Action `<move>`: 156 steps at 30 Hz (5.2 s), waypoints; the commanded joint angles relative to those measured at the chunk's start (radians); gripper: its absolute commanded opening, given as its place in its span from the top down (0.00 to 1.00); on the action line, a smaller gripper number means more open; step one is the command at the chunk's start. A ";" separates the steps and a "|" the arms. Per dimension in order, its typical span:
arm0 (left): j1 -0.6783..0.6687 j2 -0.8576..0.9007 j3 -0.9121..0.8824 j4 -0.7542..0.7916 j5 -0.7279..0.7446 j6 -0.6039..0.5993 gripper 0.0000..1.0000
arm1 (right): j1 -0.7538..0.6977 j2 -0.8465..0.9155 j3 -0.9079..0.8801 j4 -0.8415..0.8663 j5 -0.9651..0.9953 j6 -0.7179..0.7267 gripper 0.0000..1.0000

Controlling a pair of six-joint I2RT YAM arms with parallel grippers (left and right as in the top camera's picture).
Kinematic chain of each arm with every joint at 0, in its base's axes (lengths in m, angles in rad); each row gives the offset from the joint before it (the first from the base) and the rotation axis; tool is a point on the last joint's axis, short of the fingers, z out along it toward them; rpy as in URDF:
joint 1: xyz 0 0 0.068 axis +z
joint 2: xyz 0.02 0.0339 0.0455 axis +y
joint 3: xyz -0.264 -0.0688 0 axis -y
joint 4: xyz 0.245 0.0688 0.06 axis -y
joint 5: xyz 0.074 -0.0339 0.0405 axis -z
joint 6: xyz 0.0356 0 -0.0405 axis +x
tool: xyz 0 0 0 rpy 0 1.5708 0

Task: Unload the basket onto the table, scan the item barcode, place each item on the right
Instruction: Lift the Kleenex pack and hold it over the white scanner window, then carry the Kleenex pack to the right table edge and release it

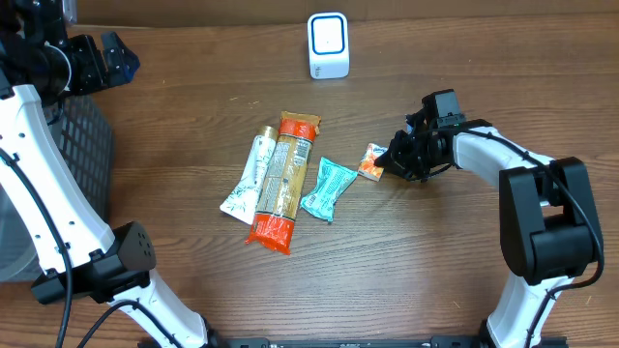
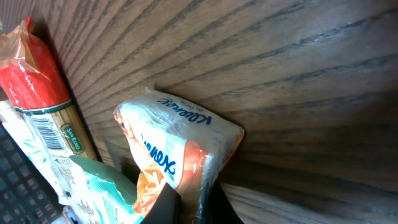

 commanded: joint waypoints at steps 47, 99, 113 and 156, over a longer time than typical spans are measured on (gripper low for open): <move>-0.020 0.002 0.001 -0.002 0.015 0.020 0.00 | -0.011 -0.274 0.243 1.015 -0.867 0.321 0.97; -0.020 0.002 0.001 -0.002 0.015 0.020 0.00 | 0.306 0.436 0.871 0.436 1.062 -1.646 0.96; -0.020 0.002 0.001 -0.002 0.015 0.020 0.00 | 0.314 0.448 0.871 0.448 1.058 -1.689 0.96; -0.020 0.002 0.001 -0.002 0.015 0.020 0.00 | -0.508 -0.236 0.095 -0.246 0.403 0.161 0.96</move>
